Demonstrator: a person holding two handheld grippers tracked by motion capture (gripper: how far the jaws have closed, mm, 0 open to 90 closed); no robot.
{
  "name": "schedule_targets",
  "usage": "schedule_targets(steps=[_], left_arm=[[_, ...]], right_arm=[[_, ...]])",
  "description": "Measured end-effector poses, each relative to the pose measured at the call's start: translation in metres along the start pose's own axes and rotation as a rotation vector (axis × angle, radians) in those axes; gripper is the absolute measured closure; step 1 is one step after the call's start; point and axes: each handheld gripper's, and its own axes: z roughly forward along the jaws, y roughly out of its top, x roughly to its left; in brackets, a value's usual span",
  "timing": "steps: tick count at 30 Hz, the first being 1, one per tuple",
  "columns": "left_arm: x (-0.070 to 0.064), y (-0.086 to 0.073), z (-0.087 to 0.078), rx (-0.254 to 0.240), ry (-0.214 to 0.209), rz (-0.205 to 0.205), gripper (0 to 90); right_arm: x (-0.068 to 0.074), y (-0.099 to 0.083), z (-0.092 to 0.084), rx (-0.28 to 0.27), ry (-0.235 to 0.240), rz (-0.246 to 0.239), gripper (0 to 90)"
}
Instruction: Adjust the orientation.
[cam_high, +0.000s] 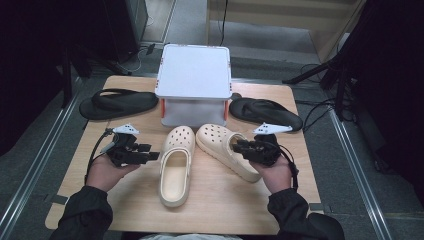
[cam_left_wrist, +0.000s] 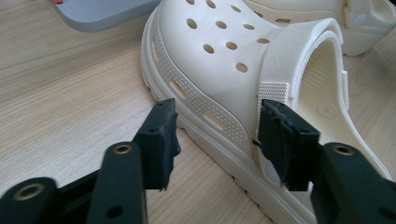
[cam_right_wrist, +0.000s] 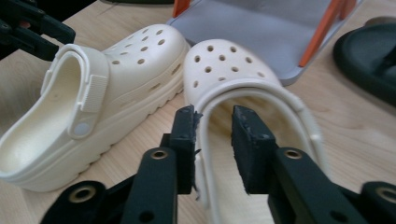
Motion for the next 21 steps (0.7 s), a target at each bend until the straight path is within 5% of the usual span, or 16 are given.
schedule_targets(steps=[8, 14, 21], left_arm=[[0.012, 0.002, 0.002, 0.0, 0.005, -0.019, 69.0], [0.013, 0.003, 0.005, -0.004, -0.004, -0.003, 87.3], [0.011, 0.003, 0.017, 0.011, -0.02, 0.009, 89.8]], right_arm=[[-0.024, -0.001, -0.009, -0.007, 0.005, -0.006, 90.0], [-0.044, 0.0, -0.011, -0.024, -0.007, 0.013, 90.0], [-0.061, 0.002, 0.004, 0.008, 0.009, 0.008, 90.0]])
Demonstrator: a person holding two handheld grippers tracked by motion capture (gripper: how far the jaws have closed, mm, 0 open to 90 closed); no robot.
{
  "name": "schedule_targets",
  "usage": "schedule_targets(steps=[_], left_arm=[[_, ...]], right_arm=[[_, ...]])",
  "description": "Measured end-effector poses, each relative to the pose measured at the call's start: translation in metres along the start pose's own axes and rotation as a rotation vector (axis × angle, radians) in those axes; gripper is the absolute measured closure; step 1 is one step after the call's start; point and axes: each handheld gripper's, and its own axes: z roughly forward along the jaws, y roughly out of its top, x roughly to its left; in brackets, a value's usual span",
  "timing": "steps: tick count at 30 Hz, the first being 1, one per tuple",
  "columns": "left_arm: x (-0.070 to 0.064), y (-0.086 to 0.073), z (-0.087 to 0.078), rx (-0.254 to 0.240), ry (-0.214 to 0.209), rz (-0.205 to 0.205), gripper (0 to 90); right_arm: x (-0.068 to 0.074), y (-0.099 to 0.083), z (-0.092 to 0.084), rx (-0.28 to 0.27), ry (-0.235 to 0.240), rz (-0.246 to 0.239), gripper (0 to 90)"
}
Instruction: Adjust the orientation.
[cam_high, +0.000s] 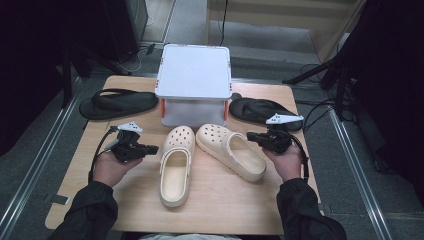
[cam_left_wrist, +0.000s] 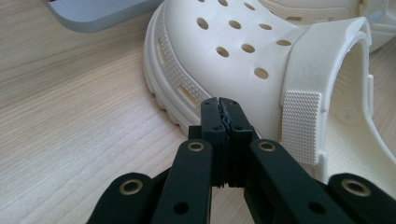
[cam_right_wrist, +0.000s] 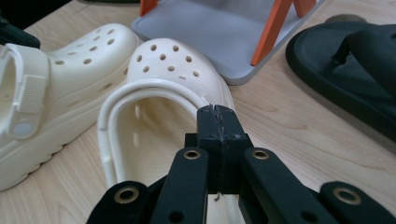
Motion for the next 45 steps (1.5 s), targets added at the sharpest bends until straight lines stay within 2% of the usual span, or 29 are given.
schedule_targets(steps=[6, 8, 10, 14, 19, 21, 34, 39, 45], left_arm=[[-0.003, -0.003, 0.003, 0.004, 0.001, 0.005, 89.8], [-0.004, -0.005, 0.003, 0.003, 0.0, 0.003, 89.9], [-0.003, -0.007, 0.004, 0.005, -0.005, -0.005, 89.9], [-0.002, -0.009, 0.009, 0.018, -0.005, -0.015, 90.0], [-0.003, -0.009, 0.014, 0.037, -0.011, -0.004, 89.9], [-0.005, -0.009, 0.016, 0.052, -0.016, 0.003, 89.9], [-0.007, -0.006, 0.016, 0.054, -0.027, 0.006, 90.0], [-0.007, -0.006, 0.017, 0.056, -0.036, 0.005, 90.0], [-0.014, -0.008, 0.02, 0.067, -0.071, 0.008, 89.9]], right_arm=[[-0.01, 0.002, 0.01, 0.005, -0.008, 0.005, 90.0], [-0.013, 0.004, 0.016, 0.038, -0.015, -0.007, 90.0], [-0.015, 0.006, 0.021, 0.042, -0.016, -0.018, 90.0], [-0.019, 0.009, 0.032, 0.069, -0.004, -0.03, 90.0], [-0.021, 0.009, 0.034, 0.076, 0.007, -0.017, 90.0], [-0.02, 0.009, 0.034, 0.078, 0.008, -0.01, 90.0], [-0.005, 0.006, 0.034, 0.088, 0.018, -0.048, 90.0], [-0.004, 0.005, 0.034, 0.087, 0.031, -0.04, 90.0], [0.0, 0.005, 0.033, 0.093, 0.043, -0.056, 90.0]])
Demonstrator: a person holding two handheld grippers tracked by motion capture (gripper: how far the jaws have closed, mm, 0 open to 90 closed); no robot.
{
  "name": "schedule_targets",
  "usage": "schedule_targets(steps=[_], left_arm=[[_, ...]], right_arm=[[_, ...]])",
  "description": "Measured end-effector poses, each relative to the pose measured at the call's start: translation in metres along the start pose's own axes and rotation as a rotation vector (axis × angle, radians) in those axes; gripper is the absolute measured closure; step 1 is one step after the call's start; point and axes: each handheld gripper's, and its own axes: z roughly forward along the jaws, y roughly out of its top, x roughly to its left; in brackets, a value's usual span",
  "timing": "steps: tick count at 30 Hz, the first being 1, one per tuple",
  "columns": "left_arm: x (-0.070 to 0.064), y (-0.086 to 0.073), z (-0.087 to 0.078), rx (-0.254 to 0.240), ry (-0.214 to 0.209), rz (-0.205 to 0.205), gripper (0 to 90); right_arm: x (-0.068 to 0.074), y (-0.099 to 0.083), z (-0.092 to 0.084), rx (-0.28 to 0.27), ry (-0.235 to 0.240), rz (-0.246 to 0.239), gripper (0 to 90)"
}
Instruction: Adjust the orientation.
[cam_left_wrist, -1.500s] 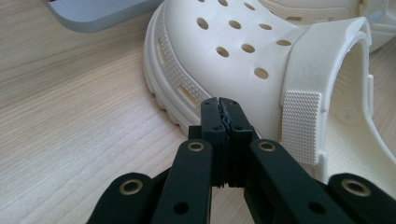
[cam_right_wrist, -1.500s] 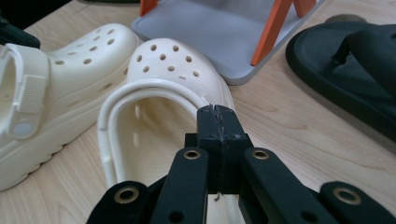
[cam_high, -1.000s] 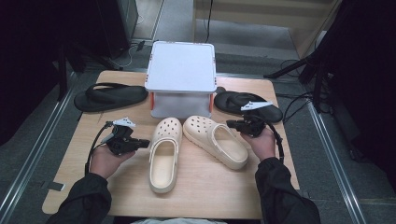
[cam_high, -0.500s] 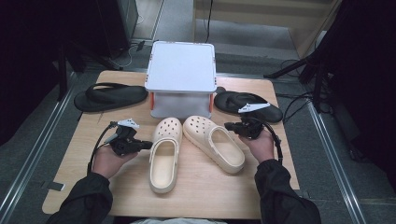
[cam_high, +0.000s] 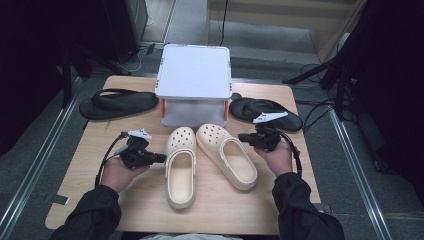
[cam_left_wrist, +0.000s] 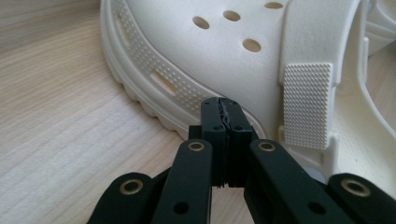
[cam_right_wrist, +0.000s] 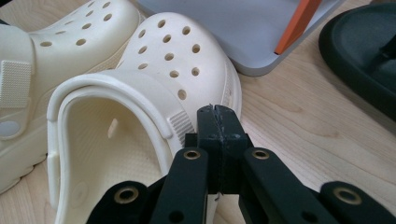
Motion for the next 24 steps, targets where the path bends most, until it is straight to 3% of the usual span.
schedule_targets(steps=[8, 16, 24], left_arm=[[-0.003, 0.0, 0.003, -0.003, -0.027, 0.01, 89.9], [-0.006, 0.002, 0.007, -0.004, -0.039, 0.023, 89.6], [-0.007, 0.004, 0.009, 0.0, -0.049, 0.034, 89.6]], right_arm=[[0.008, -0.001, 0.002, 0.011, 0.016, -0.008, 90.0], [0.014, -0.007, 0.005, 0.003, 0.045, 0.022, 90.0], [0.025, -0.009, 0.006, 0.011, 0.05, 0.004, 90.0]])
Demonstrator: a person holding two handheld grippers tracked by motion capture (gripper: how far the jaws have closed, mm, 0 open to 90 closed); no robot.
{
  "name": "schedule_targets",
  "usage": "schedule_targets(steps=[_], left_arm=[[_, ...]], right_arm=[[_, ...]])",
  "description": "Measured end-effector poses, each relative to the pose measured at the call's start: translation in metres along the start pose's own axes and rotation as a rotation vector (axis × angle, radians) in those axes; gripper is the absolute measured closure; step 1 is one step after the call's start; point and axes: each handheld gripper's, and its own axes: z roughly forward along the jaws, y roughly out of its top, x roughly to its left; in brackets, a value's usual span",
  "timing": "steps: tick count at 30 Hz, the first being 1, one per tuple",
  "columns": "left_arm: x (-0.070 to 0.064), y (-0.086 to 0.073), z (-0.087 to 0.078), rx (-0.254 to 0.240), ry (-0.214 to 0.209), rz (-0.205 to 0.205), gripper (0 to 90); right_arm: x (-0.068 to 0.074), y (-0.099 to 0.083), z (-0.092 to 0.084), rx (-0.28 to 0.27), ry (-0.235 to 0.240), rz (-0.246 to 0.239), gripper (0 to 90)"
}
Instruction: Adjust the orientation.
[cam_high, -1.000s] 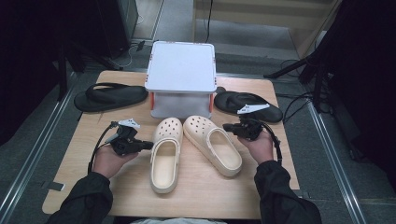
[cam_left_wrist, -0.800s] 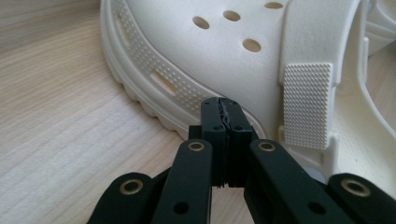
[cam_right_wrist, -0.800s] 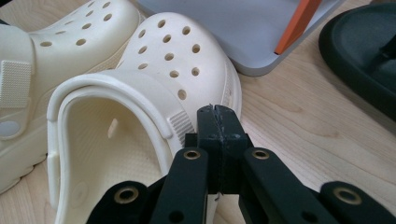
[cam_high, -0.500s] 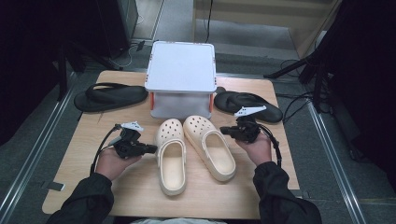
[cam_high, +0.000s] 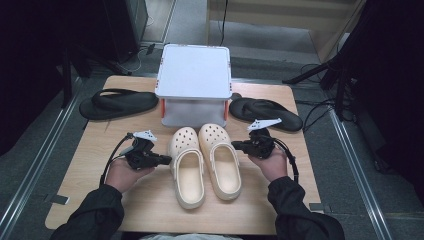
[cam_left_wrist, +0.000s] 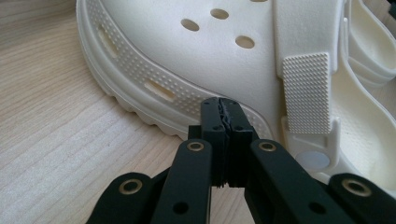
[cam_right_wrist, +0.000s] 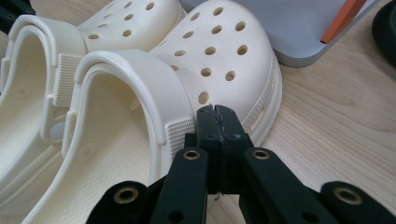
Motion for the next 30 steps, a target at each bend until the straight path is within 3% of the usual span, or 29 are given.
schedule_targets(steps=[9, 15, 22, 26, 30], left_arm=[[-0.002, 0.004, 0.005, 0.014, -0.025, 0.024, 89.3], [0.003, 0.005, 0.003, 0.007, -0.031, -0.004, 88.3], [0.008, 0.014, -0.011, -0.042, -0.017, -0.011, 88.4], [0.01, 0.019, -0.021, -0.068, -0.012, -0.015, 88.1], [0.013, 0.024, -0.027, -0.063, 0.001, -0.032, 85.2]], right_arm=[[0.007, -0.006, -0.002, -0.02, 0.003, 0.024, 90.0], [0.008, -0.009, -0.002, -0.035, -0.011, 0.044, 88.5], [0.008, -0.008, -0.019, -0.09, -0.051, 0.077, 87.6], [0.016, -0.008, -0.027, -0.122, -0.061, 0.07, 83.4], [0.027, -0.007, -0.031, -0.127, -0.081, 0.054, 75.5]])
